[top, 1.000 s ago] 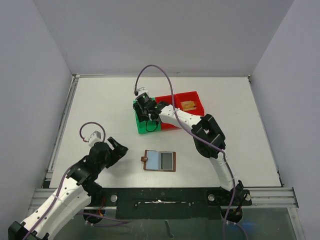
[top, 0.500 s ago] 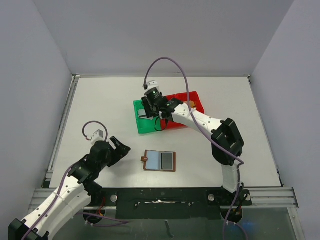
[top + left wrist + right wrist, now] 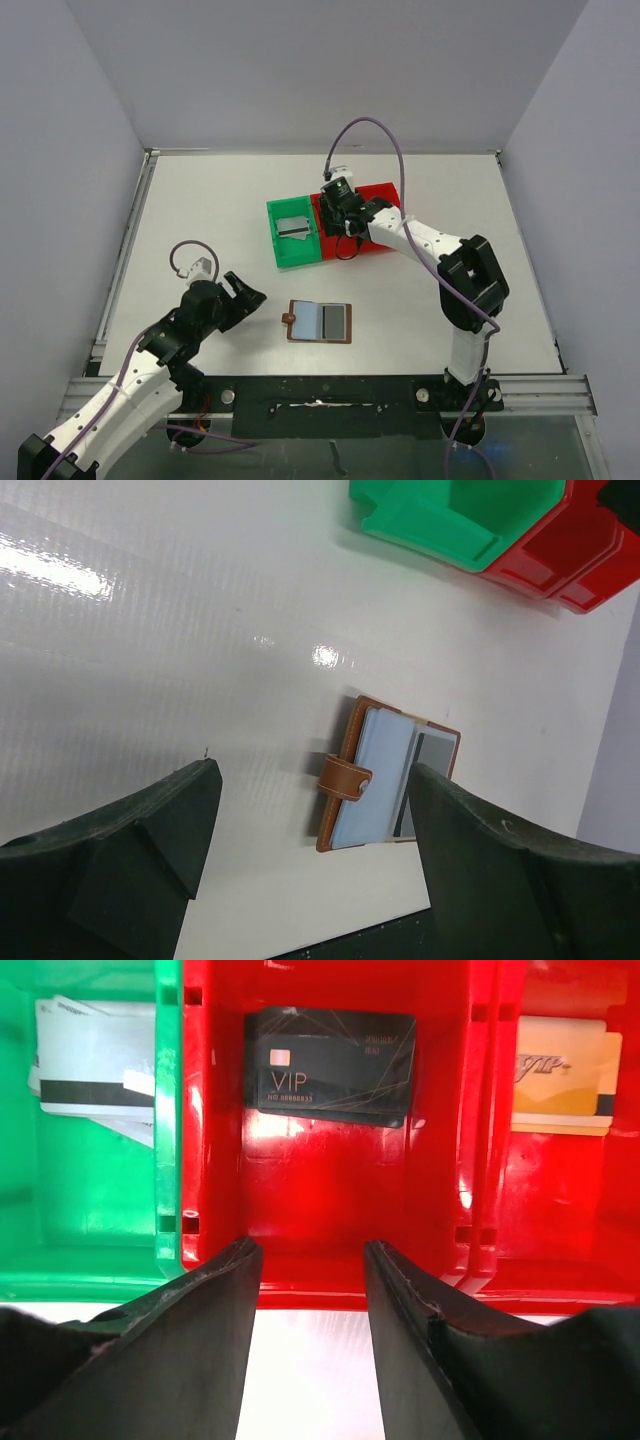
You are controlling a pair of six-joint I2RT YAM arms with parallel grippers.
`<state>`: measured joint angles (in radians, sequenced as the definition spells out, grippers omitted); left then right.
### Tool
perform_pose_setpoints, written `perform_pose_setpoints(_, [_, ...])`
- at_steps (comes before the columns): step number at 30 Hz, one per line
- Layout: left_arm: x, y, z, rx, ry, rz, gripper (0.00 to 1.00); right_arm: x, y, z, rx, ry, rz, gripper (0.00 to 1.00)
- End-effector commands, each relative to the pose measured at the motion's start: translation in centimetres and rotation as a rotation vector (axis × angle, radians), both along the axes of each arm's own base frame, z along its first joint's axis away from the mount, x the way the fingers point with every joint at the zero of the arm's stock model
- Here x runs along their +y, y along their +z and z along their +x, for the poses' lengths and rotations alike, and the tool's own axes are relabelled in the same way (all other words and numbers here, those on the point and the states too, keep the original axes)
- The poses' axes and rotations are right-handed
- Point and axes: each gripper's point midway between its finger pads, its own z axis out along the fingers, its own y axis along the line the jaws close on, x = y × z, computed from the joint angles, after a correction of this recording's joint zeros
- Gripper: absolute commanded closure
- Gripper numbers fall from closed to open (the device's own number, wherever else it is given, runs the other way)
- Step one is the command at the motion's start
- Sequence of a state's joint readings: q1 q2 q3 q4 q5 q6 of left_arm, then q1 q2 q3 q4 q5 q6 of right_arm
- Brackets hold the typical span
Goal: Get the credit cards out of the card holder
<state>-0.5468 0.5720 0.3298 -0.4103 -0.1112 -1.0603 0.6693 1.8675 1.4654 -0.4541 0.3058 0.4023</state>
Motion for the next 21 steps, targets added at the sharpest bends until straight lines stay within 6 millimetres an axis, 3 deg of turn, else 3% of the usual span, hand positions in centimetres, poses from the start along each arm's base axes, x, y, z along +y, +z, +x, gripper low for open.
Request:
perform_pose_setpoints(1, [-1.1,1.9,0.8,-0.062,-0.034,-0.052,0.24,0.4,-0.8,0.8,-0.015,-0.009,0.001,0.54])
perform_pose_setpoints(13, [-1.3,1.8,0.7,-0.056,-0.044,-0.056,0.24,-0.1,-4.8,0.7,0.094,0.013,-0.030,0.55])
perform_pose_setpoints(21, [-1.1,2.0,0.8,-0.065,-0.029,-0.056,0.24,-1.0,-5.7,-1.7,0.133,-0.011,-0.014,0.58])
